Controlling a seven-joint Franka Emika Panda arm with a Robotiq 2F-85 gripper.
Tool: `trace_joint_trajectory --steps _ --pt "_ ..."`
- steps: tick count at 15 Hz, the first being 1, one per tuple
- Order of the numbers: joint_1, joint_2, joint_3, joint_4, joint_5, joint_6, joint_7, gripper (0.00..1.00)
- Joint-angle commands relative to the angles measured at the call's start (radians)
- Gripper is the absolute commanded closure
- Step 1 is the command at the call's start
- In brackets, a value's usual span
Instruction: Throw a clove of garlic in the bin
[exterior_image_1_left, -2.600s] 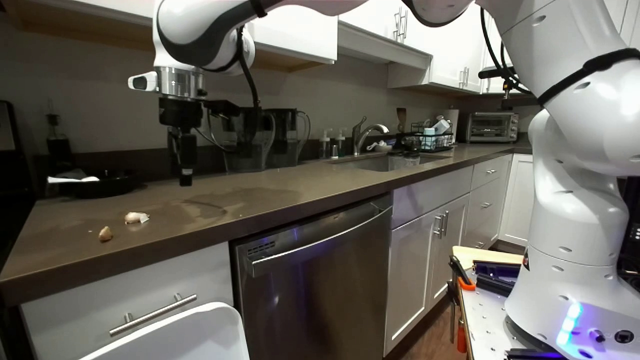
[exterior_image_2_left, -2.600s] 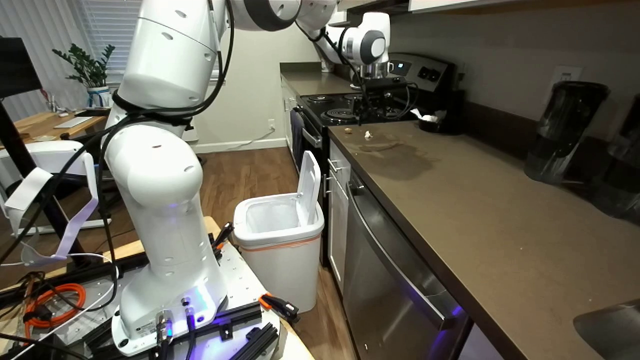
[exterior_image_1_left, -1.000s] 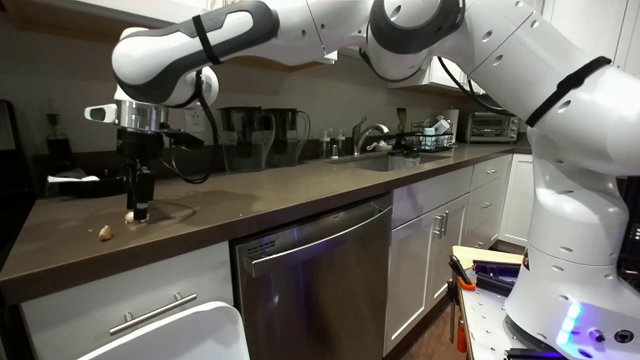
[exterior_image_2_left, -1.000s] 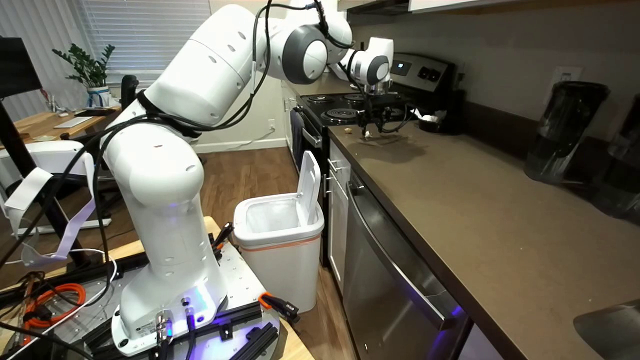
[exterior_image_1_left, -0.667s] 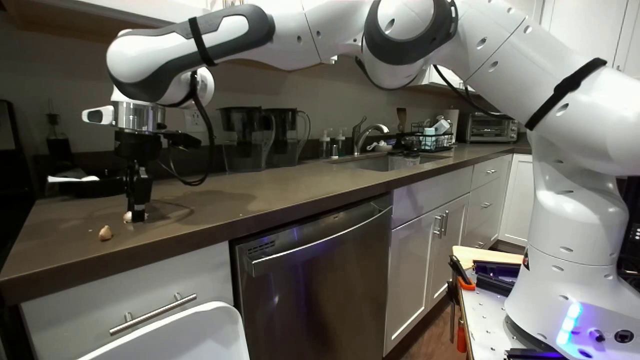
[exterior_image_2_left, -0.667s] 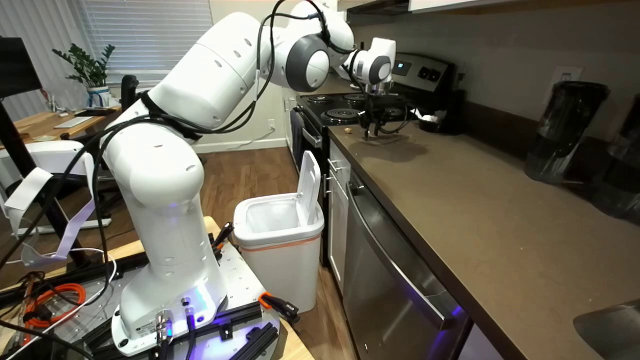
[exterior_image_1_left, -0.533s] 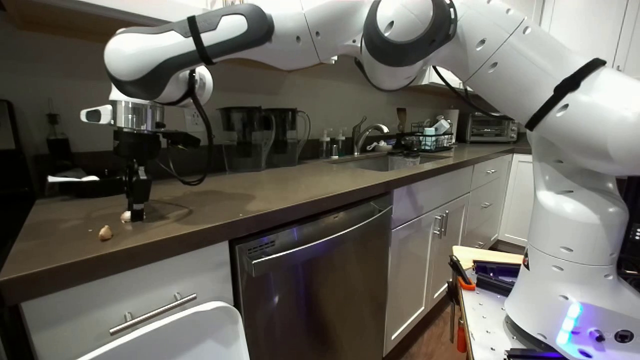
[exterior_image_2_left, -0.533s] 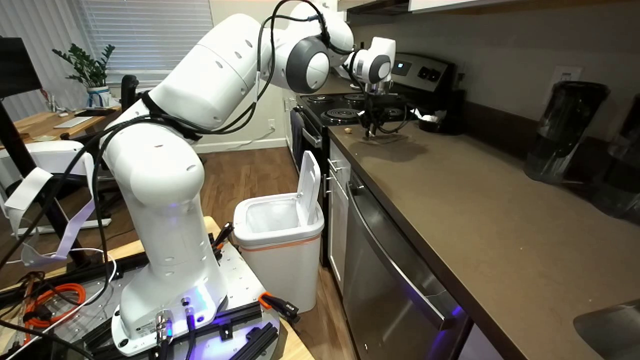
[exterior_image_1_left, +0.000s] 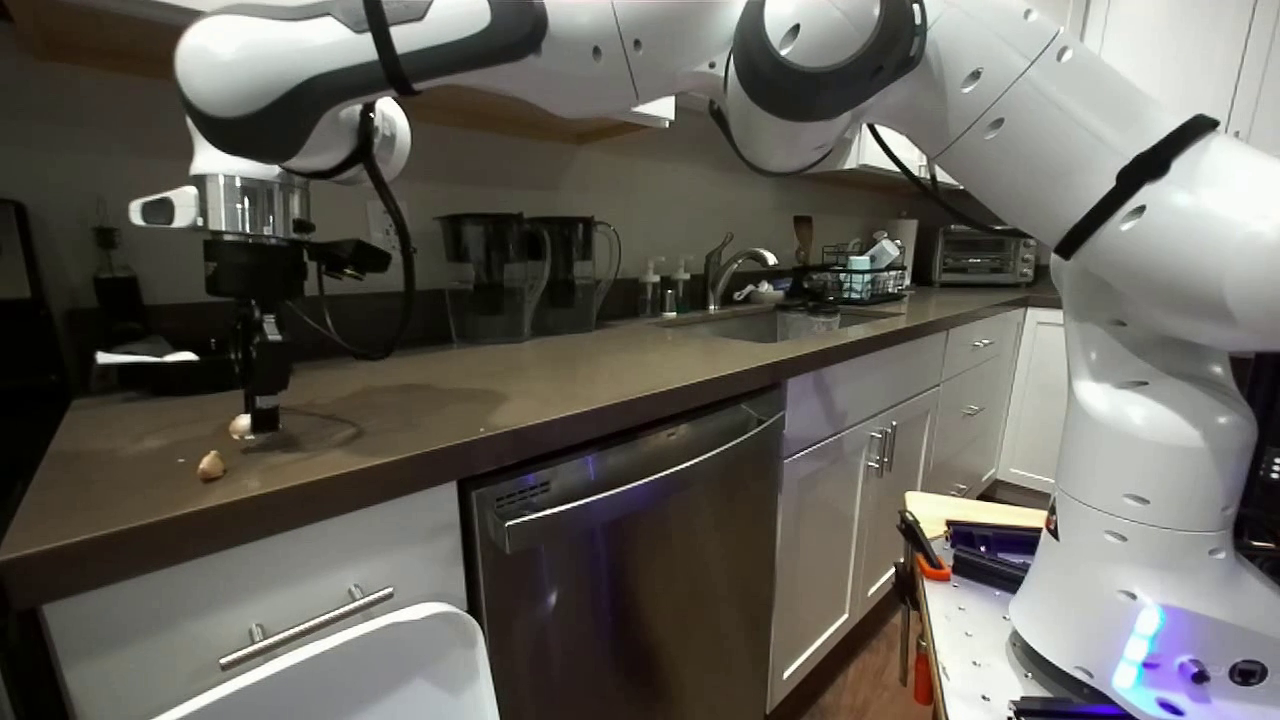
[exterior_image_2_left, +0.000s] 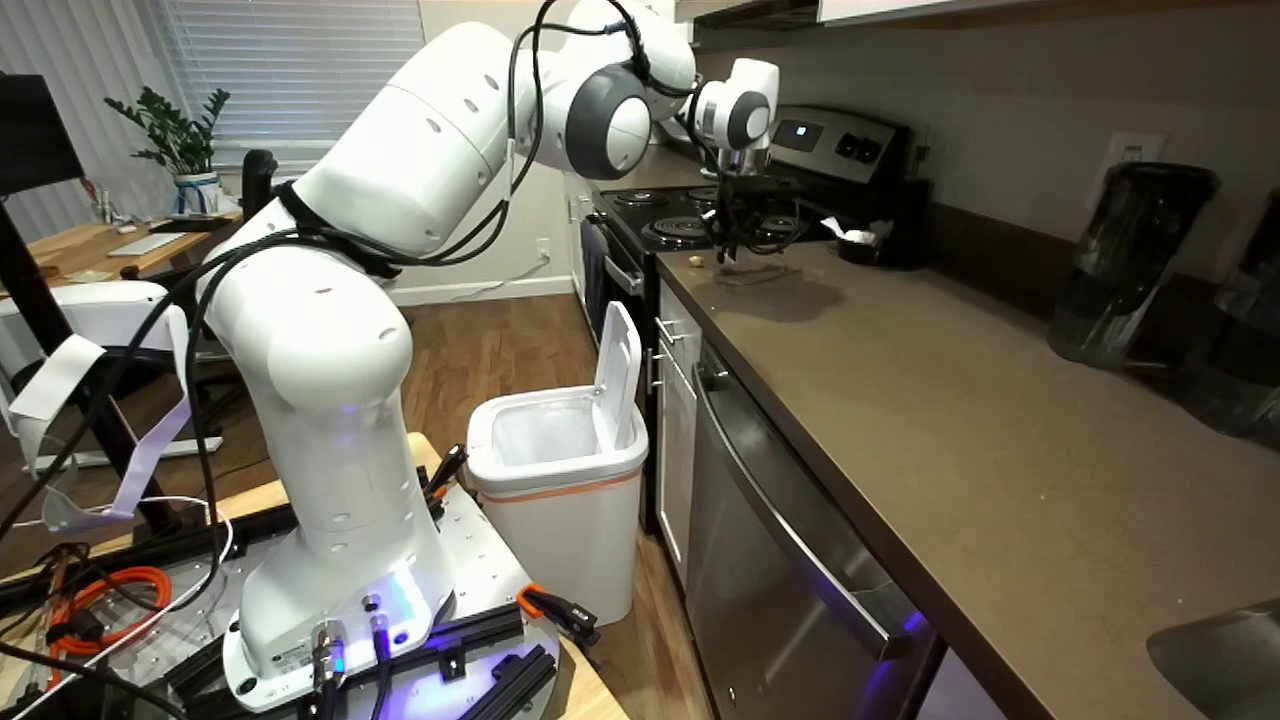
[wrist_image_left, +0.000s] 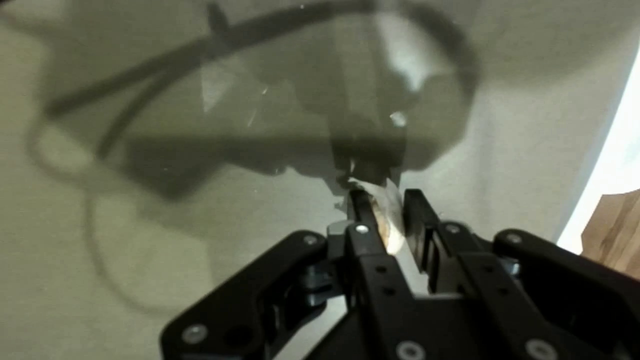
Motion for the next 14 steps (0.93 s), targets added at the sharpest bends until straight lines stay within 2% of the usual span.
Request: trace_joint_trajectory --steps 1,6,10,14 --pt "0.014 -0.093 0.004 -0.069 -0.011 -0.037 0.001 0.95" --pt "0.038 -0.238 0.022 -0.243 -0.005 0.028 -0.002 0.95" --pt "0.052 -0.355 0.041 -0.442 0.000 0.104 0.020 0.95" --pt "0.075 -0.460 0.048 -0.644 0.001 0.230 0.066 0.95"
